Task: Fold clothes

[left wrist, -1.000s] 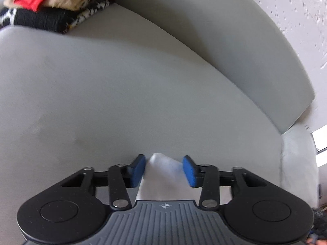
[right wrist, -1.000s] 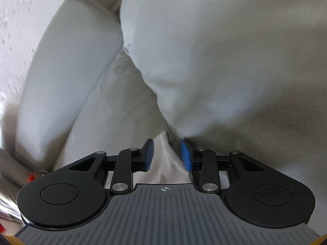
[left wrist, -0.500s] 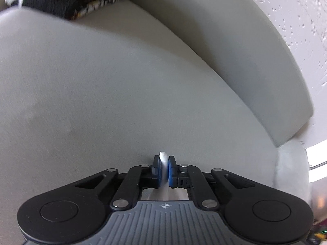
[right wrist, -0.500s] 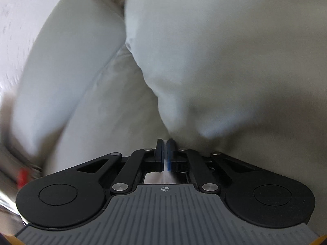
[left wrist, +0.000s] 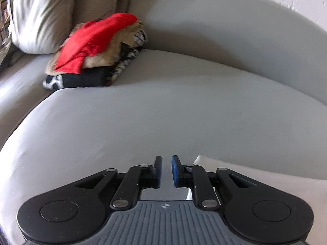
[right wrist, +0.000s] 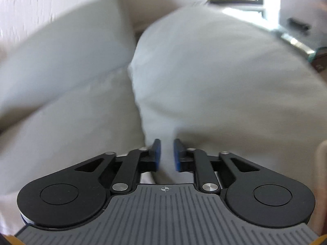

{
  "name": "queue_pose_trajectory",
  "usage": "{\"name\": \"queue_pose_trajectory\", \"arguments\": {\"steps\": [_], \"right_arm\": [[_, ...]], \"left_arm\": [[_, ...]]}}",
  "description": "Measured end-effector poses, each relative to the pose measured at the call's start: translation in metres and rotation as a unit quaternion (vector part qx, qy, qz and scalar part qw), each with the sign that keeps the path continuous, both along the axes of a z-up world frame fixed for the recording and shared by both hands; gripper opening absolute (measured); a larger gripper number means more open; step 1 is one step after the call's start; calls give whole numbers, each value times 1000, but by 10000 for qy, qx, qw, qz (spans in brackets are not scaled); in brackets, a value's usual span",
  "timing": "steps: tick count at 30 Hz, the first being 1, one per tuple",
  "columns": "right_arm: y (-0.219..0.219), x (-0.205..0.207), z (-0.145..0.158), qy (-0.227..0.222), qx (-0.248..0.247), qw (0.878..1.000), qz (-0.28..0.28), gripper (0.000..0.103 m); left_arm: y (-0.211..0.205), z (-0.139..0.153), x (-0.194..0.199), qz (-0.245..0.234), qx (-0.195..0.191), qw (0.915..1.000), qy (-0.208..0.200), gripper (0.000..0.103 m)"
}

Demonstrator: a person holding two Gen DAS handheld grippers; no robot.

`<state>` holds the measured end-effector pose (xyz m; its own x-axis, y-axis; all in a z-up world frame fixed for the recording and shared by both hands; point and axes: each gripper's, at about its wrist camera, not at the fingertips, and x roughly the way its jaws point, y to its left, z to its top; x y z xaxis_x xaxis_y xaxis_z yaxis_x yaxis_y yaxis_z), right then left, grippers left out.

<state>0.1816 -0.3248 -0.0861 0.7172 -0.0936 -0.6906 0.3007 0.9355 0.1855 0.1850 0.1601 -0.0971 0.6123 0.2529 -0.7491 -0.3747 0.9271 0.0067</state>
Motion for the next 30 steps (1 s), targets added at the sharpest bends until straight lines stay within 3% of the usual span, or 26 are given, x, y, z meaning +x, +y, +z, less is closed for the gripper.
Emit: {"name": "queue_pose_trajectory", "arguments": {"steps": [7, 13, 16, 19, 22, 23, 24, 25, 27, 30], "right_arm": [[2, -82, 58, -489, 303, 9977, 368, 36], [12, -140, 89, -764, 645, 9918, 798, 44], [2, -165, 94, -834, 849, 9902, 734, 46], [-7, -181, 89, -827, 955, 9907, 507, 48], [-5, -168, 60, -456, 1035, 9920, 566, 47], [2, -161, 47, -351, 1004, 9915, 751, 43], [10, -154, 33, -246, 972, 9906, 935, 22], [22, -148, 23, -210, 906, 9892, 1133, 12], [45, -136, 2, -139, 772, 9851, 1528, 11], [78, -123, -16, -290, 579, 9786, 1951, 11]], "left_arm": [[-22, 65, -87, -419, -325, 9983, -260, 38], [-43, 106, -152, -946, -480, 9936, -375, 44], [-46, 116, -174, -1138, -639, 9909, -320, 46], [-51, 115, -187, -1331, -867, 9872, -169, 49], [-64, 93, -189, -1433, -656, 9873, -174, 54], [-65, 81, -184, -1419, -584, 9879, -205, 53], [-67, 69, -179, -1377, -516, 9889, -217, 52], [-69, 58, -174, -1284, -446, 9905, -211, 46], [-73, 37, -164, -1025, -301, 9941, -210, 34], [-81, 21, -157, -841, 115, 9954, -436, 32]]}}
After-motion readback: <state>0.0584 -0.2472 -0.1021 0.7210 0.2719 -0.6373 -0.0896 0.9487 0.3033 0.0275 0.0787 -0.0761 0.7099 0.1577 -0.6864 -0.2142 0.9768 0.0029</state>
